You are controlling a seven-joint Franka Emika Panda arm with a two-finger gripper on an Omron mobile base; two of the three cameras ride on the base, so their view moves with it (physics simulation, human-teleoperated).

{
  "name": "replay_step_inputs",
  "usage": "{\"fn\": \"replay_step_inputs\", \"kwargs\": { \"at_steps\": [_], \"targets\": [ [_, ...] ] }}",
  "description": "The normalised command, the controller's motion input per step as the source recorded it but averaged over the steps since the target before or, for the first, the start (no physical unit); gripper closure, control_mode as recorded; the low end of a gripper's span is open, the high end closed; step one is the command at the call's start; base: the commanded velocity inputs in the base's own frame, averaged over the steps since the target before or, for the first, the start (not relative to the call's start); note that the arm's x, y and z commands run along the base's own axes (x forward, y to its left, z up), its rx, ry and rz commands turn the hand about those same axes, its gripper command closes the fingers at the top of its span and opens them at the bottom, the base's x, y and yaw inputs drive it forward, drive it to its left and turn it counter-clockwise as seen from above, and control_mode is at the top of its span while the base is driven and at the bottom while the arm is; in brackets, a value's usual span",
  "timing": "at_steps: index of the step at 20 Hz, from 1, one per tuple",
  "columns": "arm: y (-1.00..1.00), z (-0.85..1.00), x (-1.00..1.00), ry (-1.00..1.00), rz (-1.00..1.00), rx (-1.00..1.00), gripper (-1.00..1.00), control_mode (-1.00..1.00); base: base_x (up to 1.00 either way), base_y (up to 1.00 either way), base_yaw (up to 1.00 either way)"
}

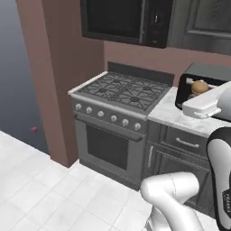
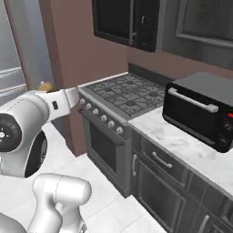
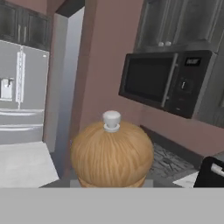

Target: Take 2 condiments from the cabinet and move them on the counter near the stove.Make sure the condiments are lined up with each other, next to each other.

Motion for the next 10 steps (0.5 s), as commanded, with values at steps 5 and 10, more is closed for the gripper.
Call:
{"fn": "replay_step_inputs", "kwargs": {
  "at_steps": [5,10],
  "targets": [
    [0.0,0.0,0.0,0.0,0.0,0.0,1.0,1.0,0.01,0.07,-0.84],
    [0.0,0.0,0.0,0.0,0.0,0.0,1.0,1.0,0.38,0.87,-0.48]
  ]
}}
